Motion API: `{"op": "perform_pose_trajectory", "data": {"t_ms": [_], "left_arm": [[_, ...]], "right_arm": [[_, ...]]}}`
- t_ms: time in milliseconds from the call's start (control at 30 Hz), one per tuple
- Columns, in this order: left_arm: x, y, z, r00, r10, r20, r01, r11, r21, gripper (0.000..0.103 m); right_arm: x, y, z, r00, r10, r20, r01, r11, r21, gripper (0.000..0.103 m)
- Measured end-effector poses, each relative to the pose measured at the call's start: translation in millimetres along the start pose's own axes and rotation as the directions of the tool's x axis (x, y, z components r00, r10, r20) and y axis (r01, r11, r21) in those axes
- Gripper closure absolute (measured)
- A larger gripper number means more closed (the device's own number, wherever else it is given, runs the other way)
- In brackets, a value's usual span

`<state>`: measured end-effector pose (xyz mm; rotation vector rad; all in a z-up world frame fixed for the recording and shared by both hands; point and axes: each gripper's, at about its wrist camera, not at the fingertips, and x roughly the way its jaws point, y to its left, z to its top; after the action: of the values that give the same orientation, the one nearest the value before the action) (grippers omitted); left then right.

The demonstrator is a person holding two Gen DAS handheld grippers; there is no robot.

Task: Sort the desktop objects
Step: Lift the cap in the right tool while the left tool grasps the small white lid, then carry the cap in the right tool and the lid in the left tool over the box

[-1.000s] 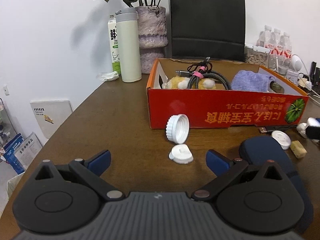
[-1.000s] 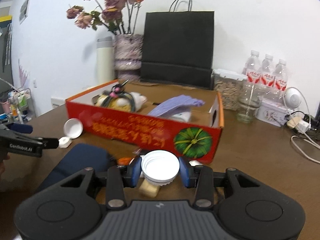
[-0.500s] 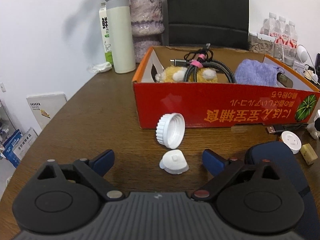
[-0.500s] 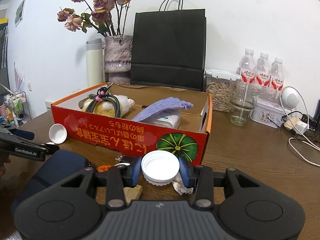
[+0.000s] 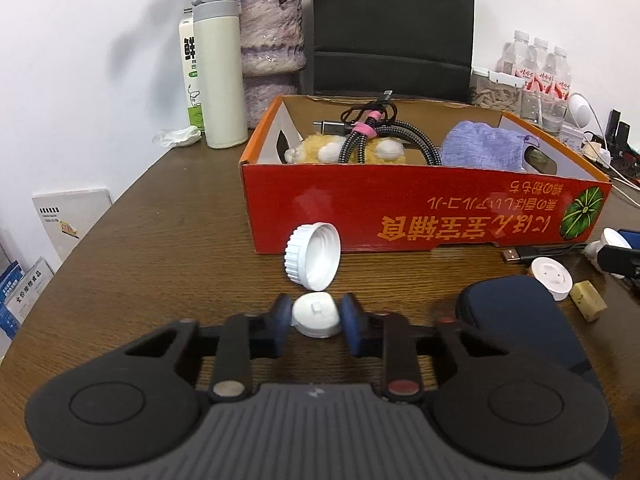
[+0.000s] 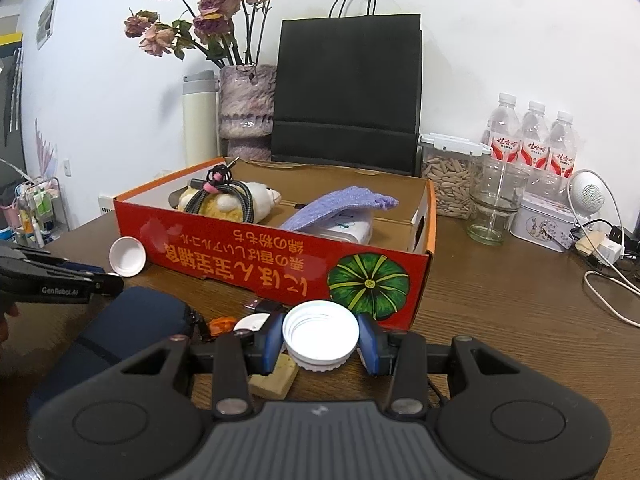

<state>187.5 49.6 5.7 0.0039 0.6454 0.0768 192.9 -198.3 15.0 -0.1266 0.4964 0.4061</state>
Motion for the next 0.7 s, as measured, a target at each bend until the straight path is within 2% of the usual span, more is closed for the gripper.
{"op": "perform_pose_trajectory", "data": {"t_ms": [200, 367, 567, 700], "left_arm": [[-1.9, 0.3, 0.3, 1.0, 0.009, 0.013, -0.009, 1.0, -0.015, 0.076], [-11.4, 1.0, 1.9, 0.998, 0.028, 0.06, -0.026, 0.999, -0.038, 0.076], [-20.2, -8.0, 2.0, 0.996, 0.019, 0.085, -0.016, 0.999, -0.035, 0.076], [-33.5, -12.4, 3.8, 0.991, 0.011, 0.135, -0.006, 0.999, -0.039, 0.076]], "right_arm": [[-2.0, 2.8, 1.0, 1.0, 0.001, 0.013, 0.0, 1.0, -0.005, 0.064], [-4.5, 5.0, 1.9, 1.0, -0.009, 0.027, 0.009, 1.0, -0.005, 0.064], [-14.0, 9.5, 4.6, 0.998, -0.015, 0.062, 0.015, 1.0, -0.009, 0.064], [-24.8, 10.6, 8.9, 0.995, -0.017, 0.096, 0.017, 1.0, 0.003, 0.064]]}}
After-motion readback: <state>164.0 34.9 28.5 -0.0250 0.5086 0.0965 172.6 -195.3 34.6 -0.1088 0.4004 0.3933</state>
